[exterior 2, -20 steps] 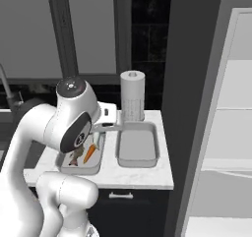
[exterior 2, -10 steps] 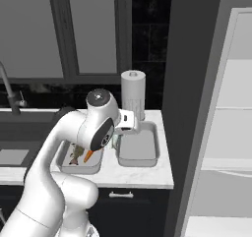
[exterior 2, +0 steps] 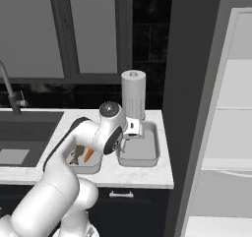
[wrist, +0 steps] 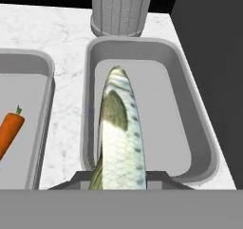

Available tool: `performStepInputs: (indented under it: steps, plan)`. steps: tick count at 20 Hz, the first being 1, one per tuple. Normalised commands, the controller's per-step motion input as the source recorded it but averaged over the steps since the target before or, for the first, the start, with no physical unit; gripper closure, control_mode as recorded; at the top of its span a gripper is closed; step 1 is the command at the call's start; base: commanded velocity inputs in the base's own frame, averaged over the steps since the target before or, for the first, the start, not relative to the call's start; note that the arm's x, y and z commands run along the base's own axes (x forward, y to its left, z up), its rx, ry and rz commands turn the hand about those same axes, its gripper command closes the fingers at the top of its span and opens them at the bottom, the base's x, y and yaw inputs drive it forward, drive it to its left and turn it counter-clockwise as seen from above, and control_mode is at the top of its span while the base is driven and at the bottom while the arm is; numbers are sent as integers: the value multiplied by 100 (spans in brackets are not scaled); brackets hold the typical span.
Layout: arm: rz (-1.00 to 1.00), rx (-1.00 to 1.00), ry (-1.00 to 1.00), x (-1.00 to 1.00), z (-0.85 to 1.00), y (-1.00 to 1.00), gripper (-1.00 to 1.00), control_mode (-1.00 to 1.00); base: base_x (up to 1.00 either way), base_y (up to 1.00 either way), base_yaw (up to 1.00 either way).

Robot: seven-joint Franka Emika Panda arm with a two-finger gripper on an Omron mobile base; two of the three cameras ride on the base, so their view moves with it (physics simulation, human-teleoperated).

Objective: Place one carrot and one fish in each tupperware on the nearby counter, to pack two identical lunches.

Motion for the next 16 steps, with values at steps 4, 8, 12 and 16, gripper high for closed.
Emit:
performStepInputs:
  steps: [4, 8, 12, 16]
  plan:
    - [0, 0, 5, 51, -45, -23, 100, -100, 0, 0, 0]
    - [0, 0, 5, 69, -32, -6, 100, -100, 0, 0, 0]
    - [0, 0, 5, 62, -26, -13, -100, -100, 0, 0, 0]
    - [0, 2, 3, 42, -11, -23, -100, -100, 0, 0, 0]
